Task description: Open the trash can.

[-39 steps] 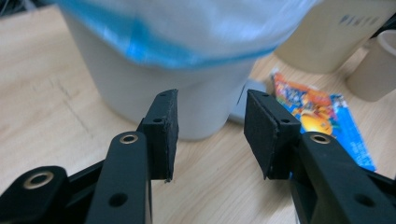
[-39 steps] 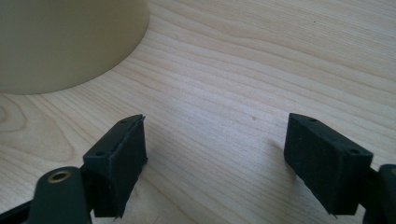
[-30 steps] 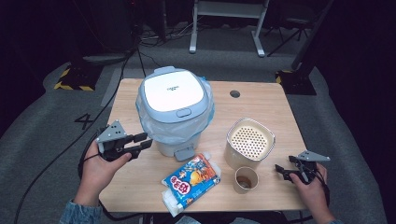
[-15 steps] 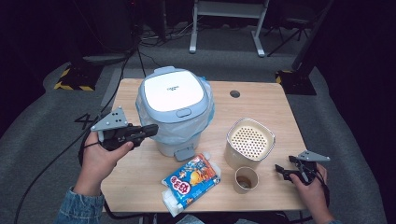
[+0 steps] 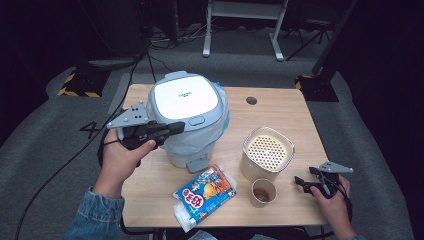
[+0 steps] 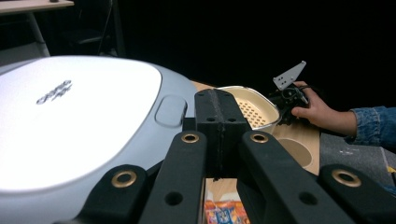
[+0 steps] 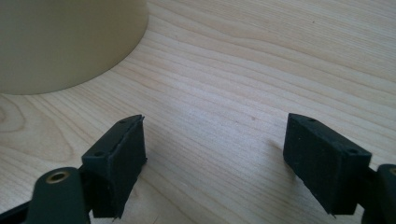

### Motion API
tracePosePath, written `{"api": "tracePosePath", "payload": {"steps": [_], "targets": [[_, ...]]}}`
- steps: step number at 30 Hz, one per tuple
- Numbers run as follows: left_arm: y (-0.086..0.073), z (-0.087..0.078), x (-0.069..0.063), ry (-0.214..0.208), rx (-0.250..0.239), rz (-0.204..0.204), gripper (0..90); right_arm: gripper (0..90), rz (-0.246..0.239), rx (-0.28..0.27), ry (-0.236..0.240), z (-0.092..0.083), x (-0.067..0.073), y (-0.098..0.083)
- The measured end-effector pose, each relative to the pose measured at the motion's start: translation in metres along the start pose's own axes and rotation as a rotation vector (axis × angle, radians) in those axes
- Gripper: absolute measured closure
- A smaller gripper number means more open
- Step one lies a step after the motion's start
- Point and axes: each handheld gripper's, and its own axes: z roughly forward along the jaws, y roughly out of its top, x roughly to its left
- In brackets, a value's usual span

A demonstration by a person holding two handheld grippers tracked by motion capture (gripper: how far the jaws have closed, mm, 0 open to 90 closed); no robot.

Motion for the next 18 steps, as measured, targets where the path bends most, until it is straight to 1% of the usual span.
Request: {"api": "tracePosePath", "payload": {"steps": [4, 5, 6, 7, 8, 10, 11, 12, 14, 18], "targets": [[0.006, 0.012, 0.001, 0.014, 0.016, -0.002, 90.0, 21.1, 0.000, 0.000, 0.000, 0.000, 0.000, 0.000], [0.007, 0.016, 0.000, 0.024, 0.028, 0.002, 90.0, 21.1, 0.000, 0.000, 0.000, 0.000, 0.000, 0.000], [0.007, 0.020, -0.001, 0.052, 0.054, 0.011, 90.0, 21.1, 0.000, 0.000, 0.000, 0.000, 0.000, 0.000], [0.008, 0.023, -0.002, 0.065, 0.069, 0.009, 90.0, 21.0, 0.000, 0.000, 0.000, 0.000, 0.000, 0.000], [0.008, 0.027, -0.004, 0.079, 0.076, 0.011, 90.0, 21.1, 0.000, 0.000, 0.000, 0.000, 0.000, 0.000], [0.009, 0.033, -0.005, 0.094, 0.083, 0.022, 90.0, 21.1, 0.000, 0.000, 0.000, 0.000, 0.000, 0.000], [0.009, 0.036, -0.005, 0.100, 0.090, 0.022, 90.0, 21.1, 0.000, 0.000, 0.000, 0.000, 0.000, 0.000], [0.010, 0.039, -0.005, 0.115, 0.093, 0.024, 90.0, 21.1, 0.000, 0.000, 0.000, 0.000, 0.000, 0.000], [0.010, 0.042, -0.003, 0.125, 0.100, 0.017, 90.0, 21.1, 0.000, 0.000, 0.000, 0.000, 0.000, 0.000], [0.010, 0.047, 0.000, 0.126, 0.119, -0.009, 90.0, 21.1, 0.000, 0.000, 0.000, 0.000, 0.000, 0.000]]}}
